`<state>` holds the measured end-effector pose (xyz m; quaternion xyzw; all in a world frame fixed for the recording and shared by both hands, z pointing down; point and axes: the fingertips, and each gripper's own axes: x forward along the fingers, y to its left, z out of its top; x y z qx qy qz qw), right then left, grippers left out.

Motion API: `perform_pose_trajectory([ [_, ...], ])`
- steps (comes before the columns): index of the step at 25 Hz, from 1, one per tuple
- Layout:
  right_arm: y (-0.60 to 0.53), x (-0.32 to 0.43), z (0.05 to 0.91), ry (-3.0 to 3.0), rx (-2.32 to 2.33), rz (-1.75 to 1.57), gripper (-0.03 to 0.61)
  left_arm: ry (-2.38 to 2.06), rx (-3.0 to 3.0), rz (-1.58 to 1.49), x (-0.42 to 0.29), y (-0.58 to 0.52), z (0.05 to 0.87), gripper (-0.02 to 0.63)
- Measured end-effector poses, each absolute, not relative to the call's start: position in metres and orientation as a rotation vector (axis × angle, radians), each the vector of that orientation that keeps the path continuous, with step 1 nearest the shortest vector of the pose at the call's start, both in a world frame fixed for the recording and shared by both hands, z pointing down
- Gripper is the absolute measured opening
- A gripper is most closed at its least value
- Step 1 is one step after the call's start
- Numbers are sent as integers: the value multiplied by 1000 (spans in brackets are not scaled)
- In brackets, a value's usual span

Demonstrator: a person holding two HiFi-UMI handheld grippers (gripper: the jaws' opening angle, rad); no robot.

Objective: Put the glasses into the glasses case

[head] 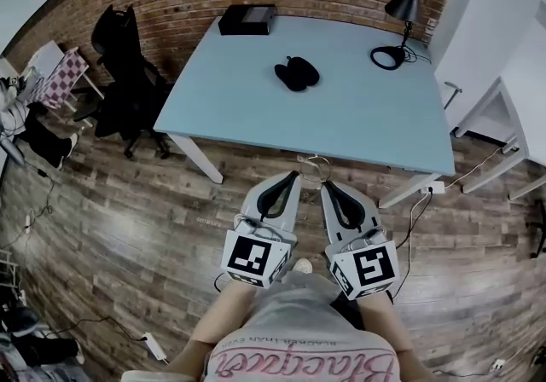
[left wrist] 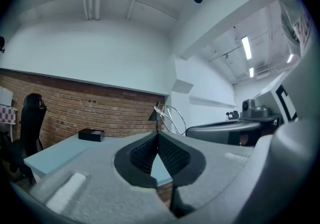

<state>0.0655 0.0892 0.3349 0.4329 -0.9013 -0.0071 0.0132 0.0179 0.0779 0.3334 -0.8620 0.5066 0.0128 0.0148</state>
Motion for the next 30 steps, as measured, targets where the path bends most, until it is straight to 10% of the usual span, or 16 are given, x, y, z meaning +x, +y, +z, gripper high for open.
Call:
perform_pose_trajectory([
  [30,-111,40,351,-2728,1406,31,15,1584,-2714,33,-21,-126,345,3],
])
